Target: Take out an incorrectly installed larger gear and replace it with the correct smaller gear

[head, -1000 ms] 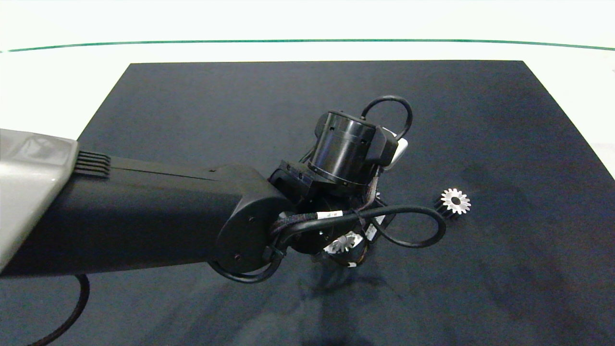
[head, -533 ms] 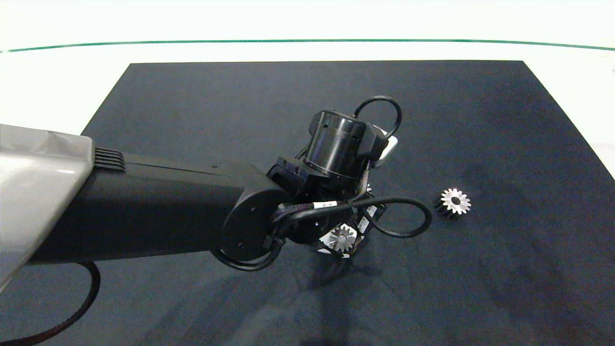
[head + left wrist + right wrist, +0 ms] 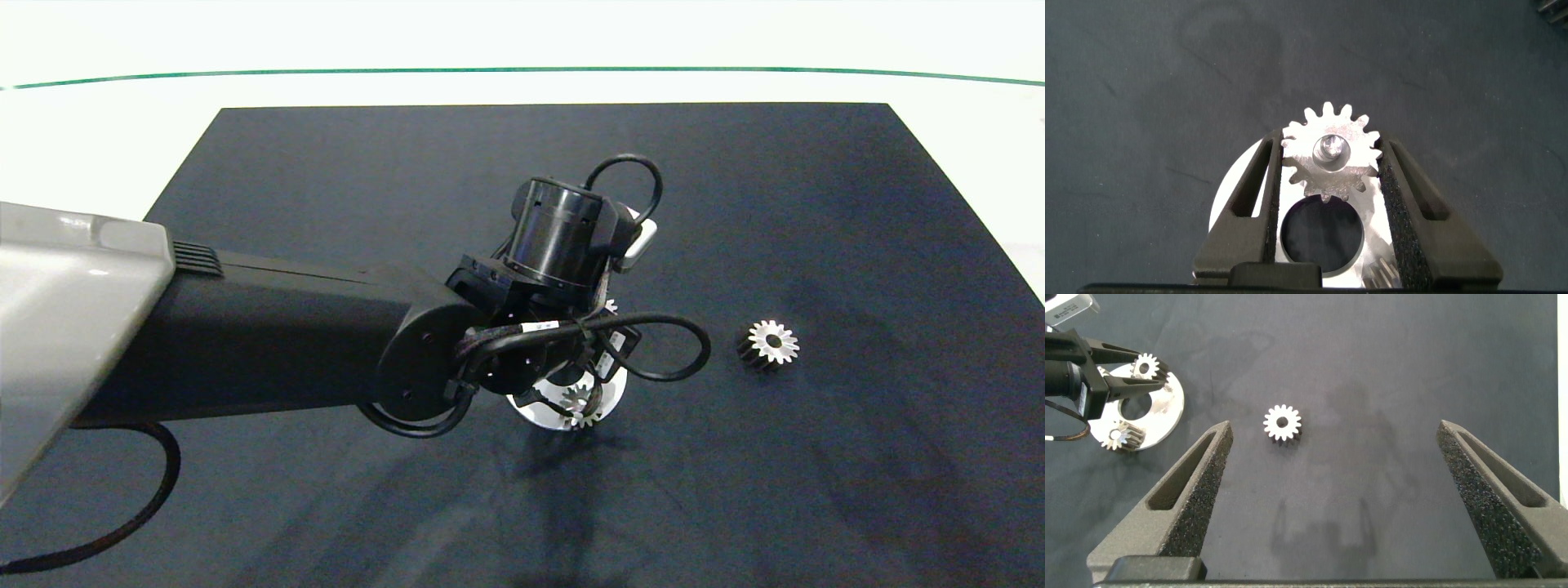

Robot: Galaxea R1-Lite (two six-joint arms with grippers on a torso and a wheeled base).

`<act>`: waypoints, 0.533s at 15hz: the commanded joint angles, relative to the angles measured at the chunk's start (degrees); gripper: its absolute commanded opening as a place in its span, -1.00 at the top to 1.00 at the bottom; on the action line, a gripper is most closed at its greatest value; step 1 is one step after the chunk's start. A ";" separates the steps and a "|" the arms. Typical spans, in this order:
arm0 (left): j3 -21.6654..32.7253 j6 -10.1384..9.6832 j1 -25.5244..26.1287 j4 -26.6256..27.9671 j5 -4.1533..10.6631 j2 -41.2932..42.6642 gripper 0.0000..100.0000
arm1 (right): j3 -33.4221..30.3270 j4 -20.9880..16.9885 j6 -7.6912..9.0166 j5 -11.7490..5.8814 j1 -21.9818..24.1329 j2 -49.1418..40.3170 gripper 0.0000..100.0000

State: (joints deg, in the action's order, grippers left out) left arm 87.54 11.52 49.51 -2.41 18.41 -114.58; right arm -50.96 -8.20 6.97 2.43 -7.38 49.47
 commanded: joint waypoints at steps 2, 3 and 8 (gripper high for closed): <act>-0.09 -0.01 0.68 0.13 0.14 -0.56 0.62 | -0.02 -0.06 0.06 0.04 -0.01 -0.25 -1.00; -0.09 -0.01 1.03 0.13 0.31 -0.56 0.62 | -0.02 -0.06 0.06 0.04 -0.01 -0.25 -1.00; -0.09 -0.18 1.47 0.22 0.93 -1.26 0.62 | -0.02 -0.06 0.06 0.04 -0.01 -0.25 -1.00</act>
State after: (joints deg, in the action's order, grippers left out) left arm 87.43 11.33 50.93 -2.21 19.10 -115.43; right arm -50.96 -8.23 6.96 2.41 -7.35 49.23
